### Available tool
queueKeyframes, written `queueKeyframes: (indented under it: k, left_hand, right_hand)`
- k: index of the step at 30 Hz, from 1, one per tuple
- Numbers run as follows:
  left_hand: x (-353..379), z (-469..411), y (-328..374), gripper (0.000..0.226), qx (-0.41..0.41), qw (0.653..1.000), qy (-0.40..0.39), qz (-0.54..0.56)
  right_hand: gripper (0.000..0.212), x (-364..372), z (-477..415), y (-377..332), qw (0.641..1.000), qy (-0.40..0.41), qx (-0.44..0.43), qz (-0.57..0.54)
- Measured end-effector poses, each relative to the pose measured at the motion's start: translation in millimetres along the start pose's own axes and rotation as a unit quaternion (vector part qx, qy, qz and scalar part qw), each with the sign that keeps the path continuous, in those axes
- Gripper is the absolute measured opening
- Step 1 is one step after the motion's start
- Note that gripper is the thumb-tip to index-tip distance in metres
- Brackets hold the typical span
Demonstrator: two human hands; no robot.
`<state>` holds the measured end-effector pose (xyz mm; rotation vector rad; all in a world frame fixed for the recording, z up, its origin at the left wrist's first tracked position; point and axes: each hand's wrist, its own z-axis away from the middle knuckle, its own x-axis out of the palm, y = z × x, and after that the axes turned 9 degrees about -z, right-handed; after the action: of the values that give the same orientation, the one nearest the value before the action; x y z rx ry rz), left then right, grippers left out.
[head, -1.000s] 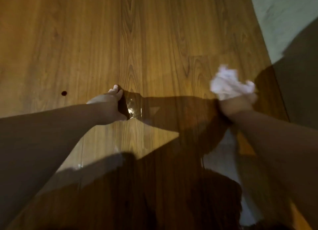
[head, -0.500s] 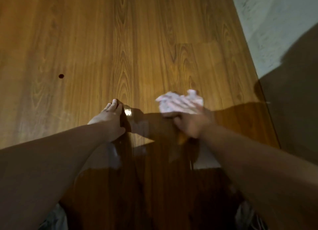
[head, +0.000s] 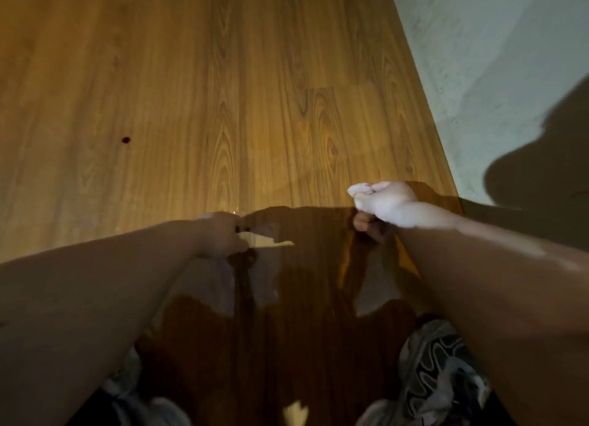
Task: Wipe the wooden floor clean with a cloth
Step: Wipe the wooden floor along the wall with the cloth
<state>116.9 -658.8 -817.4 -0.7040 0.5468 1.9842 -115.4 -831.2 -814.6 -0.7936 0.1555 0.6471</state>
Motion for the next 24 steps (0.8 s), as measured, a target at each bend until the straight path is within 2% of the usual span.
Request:
queueKeyframes:
  k: [2,3,6,9,12,14,18,22,24]
  left_hand:
    - [-14.8,12.0,9.9,0.035,-0.023,0.988,-0.003,0.151]
    - [-23.0,17.4,19.2,0.031,-0.037,0.969,0.0,0.246]
    - [-45.3,33.1,49.6,0.038,-0.045,0.871,-0.001,0.489]
    - [-66.8,49.9,77.6,0.054,0.002,0.802,-0.036,0.596]
    - [-80.3,76.9,81.7,0.033,0.06,0.776,-0.05,0.626]
    - [-84.3,87.5,76.2,0.029,0.055,0.775,-0.024,0.629]
    - [-80.3,88.3,68.2,0.027,0.006,0.815,0.032,0.578]
    - [-77.0,78.5,84.5,0.029,-0.025,0.902,0.094,0.42]
    - [-80.0,63.4,99.3,0.031,-0.038,0.904,0.125,0.408]
  right_hand:
    - [0.04,5.9,17.3,-15.0,0.998,-0.051,0.0,-0.029]
    - [0.039,5.0,26.1,-20.3,0.994,-0.092,-0.002,-0.066]
    - [0.028,7.2,66.5,-39.7,0.968,-0.198,0.018,-0.152]
    - [0.029,4.4,96.2,-51.8,0.954,-0.237,0.017,-0.183]
    - [0.036,6.1,125.2,-57.9,0.954,-0.242,-0.001,-0.177]
    - [0.04,3.5,132.3,-61.0,0.96,-0.22,0.0,-0.171]
    - [0.029,-5.1,123.9,-49.3,0.962,-0.196,0.001,-0.19]
    - [0.024,-11.6,97.1,-41.0,0.978,-0.133,-0.026,-0.16]
    - [0.017,-16.6,83.5,-43.0,0.977,-0.135,-0.026,-0.16]
